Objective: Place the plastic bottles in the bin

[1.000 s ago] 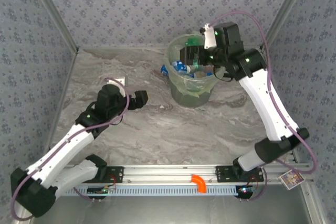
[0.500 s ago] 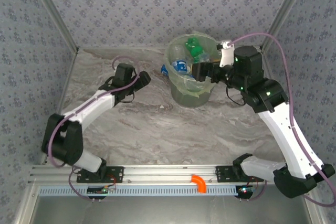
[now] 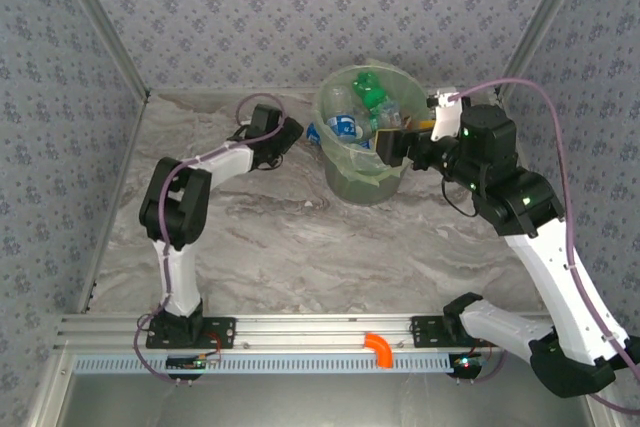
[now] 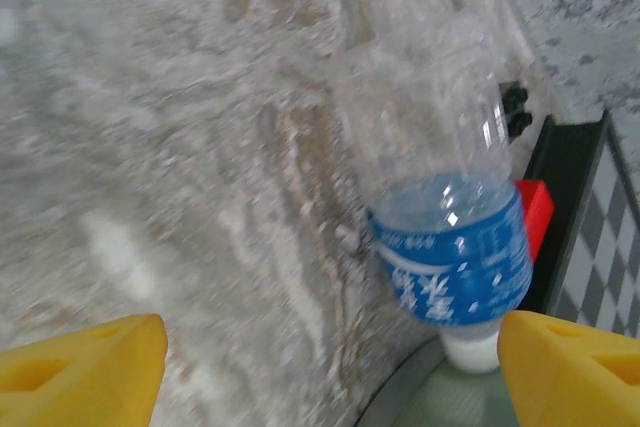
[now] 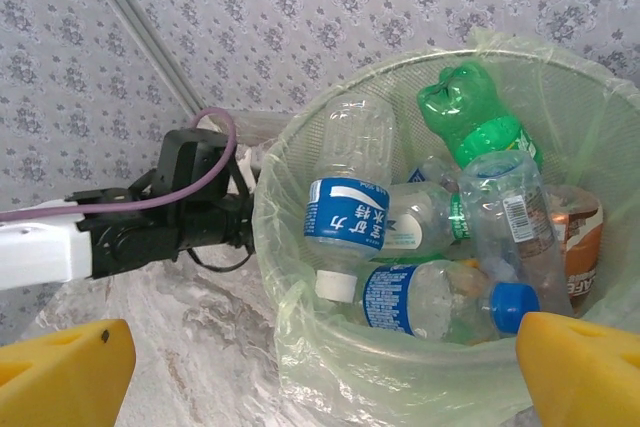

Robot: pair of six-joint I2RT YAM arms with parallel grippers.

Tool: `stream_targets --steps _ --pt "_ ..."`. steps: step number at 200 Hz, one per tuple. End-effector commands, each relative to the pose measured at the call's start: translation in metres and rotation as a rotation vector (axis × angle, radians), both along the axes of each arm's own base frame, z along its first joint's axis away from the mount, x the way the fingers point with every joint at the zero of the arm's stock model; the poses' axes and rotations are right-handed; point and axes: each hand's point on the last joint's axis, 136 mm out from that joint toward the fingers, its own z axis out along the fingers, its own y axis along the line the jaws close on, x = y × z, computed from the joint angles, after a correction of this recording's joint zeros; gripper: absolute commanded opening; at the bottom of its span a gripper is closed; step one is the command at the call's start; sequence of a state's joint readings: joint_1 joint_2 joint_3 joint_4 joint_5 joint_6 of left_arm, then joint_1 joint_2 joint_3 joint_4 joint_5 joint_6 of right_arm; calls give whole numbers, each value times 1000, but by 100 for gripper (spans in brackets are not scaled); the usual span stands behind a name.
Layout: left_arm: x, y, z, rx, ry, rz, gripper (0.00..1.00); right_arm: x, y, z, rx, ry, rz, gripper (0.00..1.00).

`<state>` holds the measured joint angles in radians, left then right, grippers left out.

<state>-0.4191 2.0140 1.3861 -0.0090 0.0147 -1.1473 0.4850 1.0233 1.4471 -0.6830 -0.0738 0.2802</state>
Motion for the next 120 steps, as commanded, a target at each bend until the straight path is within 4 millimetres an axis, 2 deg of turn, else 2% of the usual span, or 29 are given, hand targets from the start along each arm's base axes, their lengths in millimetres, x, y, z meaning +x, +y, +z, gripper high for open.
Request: stream_targets --steps 1,51,84,120 --pt "25 -21 18 -80 -57 8 86 0 -4 -1 -17 -16 -12 100" --pt "55 -38 1 -85 -41 20 86 2 -4 -4 -20 -16 -12 100" --pt "64 -45 -22 -75 9 30 86 2 -6 -4 -20 -17 -16 100" --pt "70 -48 -39 -77 28 42 86 1 -9 -2 -20 -21 -25 100"
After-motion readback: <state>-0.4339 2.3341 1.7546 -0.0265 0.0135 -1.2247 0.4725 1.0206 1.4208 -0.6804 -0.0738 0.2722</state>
